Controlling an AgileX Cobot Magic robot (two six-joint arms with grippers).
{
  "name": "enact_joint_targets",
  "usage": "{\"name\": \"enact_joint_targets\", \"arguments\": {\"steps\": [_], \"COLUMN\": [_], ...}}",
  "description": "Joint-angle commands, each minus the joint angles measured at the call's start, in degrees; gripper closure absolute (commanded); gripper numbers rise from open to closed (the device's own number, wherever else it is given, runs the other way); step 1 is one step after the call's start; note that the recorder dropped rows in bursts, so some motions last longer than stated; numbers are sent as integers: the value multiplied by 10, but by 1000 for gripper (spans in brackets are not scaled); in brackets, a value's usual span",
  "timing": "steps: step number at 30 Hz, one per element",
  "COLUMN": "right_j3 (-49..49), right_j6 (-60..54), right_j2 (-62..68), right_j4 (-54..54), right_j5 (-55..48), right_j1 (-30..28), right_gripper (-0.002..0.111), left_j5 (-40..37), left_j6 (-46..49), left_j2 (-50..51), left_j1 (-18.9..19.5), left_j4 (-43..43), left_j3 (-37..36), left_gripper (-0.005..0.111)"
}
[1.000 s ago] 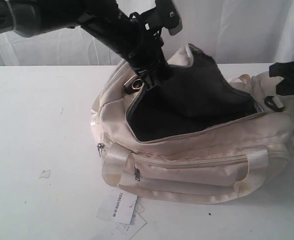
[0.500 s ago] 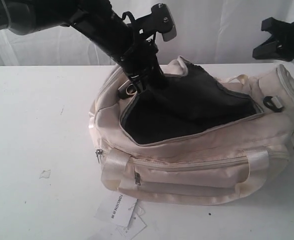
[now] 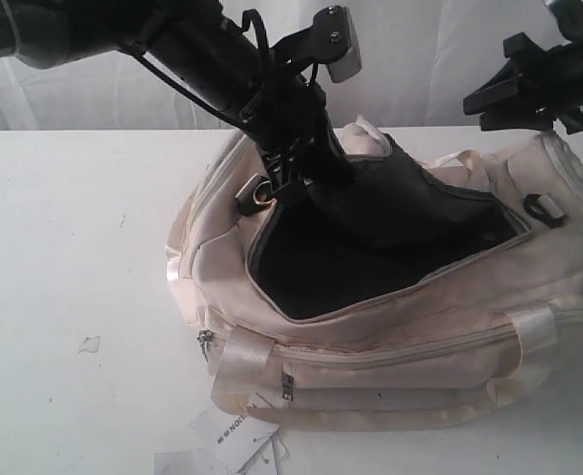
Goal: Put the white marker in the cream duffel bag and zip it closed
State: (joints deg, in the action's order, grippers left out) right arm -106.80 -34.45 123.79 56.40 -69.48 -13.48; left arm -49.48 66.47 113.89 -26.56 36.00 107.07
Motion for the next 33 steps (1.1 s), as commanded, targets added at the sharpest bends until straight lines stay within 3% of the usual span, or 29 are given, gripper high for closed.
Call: {"name": "enact_joint_targets", "arguments": {"steps": [1, 6, 15, 24, 29, 33], "right_j3": [-120, -213, -278, -286, -286, -286], "right_j6": [14, 16, -45, -61, 26, 18], "right_j2": [83, 187, 261, 267, 271, 283], "right_j4": [3, 5, 5, -10, -70, -43], "right_j5": [-5, -5, -5, 56, 93, 60], "right_j1": [0, 6, 54, 81, 81, 84], "right_gripper": [68, 68, 68, 68, 68, 68], "left_j5": [-11, -11, -14, -14, -14, -14], "left_j6": [1, 1, 0, 0, 0, 0], "left_j2": [-12, -12, -12, -12, -12, -12], "left_j1": [1, 1, 1, 1, 1, 1], "left_j4": [20, 20, 20, 20, 20, 20], "left_j3": [3, 3, 3, 3, 3, 3], "left_gripper": [107, 107, 107, 107, 107, 107]}}
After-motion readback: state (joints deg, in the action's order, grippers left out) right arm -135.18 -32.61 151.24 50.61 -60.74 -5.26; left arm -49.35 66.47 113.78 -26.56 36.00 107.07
